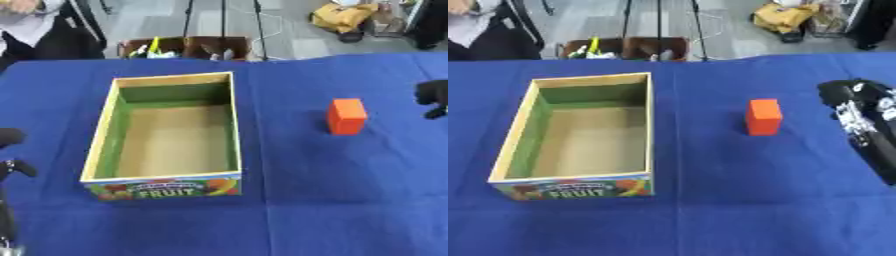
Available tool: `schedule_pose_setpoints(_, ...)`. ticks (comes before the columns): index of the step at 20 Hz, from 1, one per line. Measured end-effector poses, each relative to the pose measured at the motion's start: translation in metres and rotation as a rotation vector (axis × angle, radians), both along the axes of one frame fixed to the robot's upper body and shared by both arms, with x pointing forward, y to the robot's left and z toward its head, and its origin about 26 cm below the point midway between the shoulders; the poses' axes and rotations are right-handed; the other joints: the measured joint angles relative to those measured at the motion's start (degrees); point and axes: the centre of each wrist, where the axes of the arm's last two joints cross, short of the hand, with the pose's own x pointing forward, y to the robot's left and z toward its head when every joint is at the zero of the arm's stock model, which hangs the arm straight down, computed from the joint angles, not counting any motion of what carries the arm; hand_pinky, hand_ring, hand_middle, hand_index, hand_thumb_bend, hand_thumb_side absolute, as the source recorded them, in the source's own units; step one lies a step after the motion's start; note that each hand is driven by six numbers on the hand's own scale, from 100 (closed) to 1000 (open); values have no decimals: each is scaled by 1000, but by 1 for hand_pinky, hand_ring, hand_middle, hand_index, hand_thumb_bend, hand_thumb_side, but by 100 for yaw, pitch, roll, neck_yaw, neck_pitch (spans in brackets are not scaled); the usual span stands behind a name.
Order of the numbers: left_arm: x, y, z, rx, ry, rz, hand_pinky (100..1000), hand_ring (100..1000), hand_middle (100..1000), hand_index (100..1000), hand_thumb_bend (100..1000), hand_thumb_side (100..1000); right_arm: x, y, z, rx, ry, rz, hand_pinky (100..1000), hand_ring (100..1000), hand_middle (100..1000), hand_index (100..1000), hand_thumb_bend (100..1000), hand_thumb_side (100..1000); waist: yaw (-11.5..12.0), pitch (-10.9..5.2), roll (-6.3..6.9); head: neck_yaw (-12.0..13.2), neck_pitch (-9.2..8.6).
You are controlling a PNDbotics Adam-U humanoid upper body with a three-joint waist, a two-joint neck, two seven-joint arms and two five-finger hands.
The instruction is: Pick up objects on the table and place them in the box.
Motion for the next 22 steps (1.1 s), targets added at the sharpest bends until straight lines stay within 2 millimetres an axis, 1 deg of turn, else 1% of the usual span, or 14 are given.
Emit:
schedule_pose_setpoints(2,0,0,-1,3,4,0,274,666,548,473,100,854,-1,-3,12,-80,-5,-7,656,756,716,800,100,977,31,-7,-2,-25,1)
schedule_pose_setpoints(4,-1,-1,-2,6,6,-3,274,666,548,472,100,853,0,-5,23,-154,-8,-10,652,749,690,787,100,929,47,-23,-2,-46,2)
schedule_pose_setpoints(5,-1,-1,-2,8,8,-4,274,666,549,473,100,854,1,-7,28,-184,-8,-12,654,751,691,783,100,922,58,-24,-3,-48,2)
schedule_pose_setpoints(9,-1,0,-2,16,11,-8,274,666,549,473,100,853,12,-19,40,-282,6,-25,668,762,712,787,109,921,88,-24,-3,-70,2)
schedule_pose_setpoints(12,-1,0,-2,20,12,-11,273,665,549,473,100,853,24,-29,49,-365,25,-44,683,772,729,790,203,941,111,-27,-4,-91,4)
schedule_pose_setpoints(13,-1,-1,-2,21,13,-12,273,665,549,473,100,853,28,-33,52,-392,33,-54,688,777,735,791,253,945,124,-30,-6,-96,6)
schedule_pose_setpoints(15,-1,-1,-2,21,14,-13,273,665,549,473,100,853,36,-41,59,-447,58,-69,701,785,748,796,340,939,142,-38,-22,-105,32)
schedule_pose_setpoints(17,-1,-1,-2,22,16,-13,273,664,549,473,100,852,43,-50,63,-506,84,-86,708,790,754,802,398,914,155,-40,-38,-120,47)
schedule_pose_setpoints(20,-1,0,-3,23,19,-11,272,664,549,472,100,852,53,-62,70,-588,122,-103,713,796,762,810,421,869,176,-52,-42,-142,49)
schedule_pose_setpoints(22,-2,0,-4,24,23,-10,272,665,549,473,100,853,60,-68,73,-625,144,-104,722,806,768,817,441,795,192,-54,-61,-150,49)
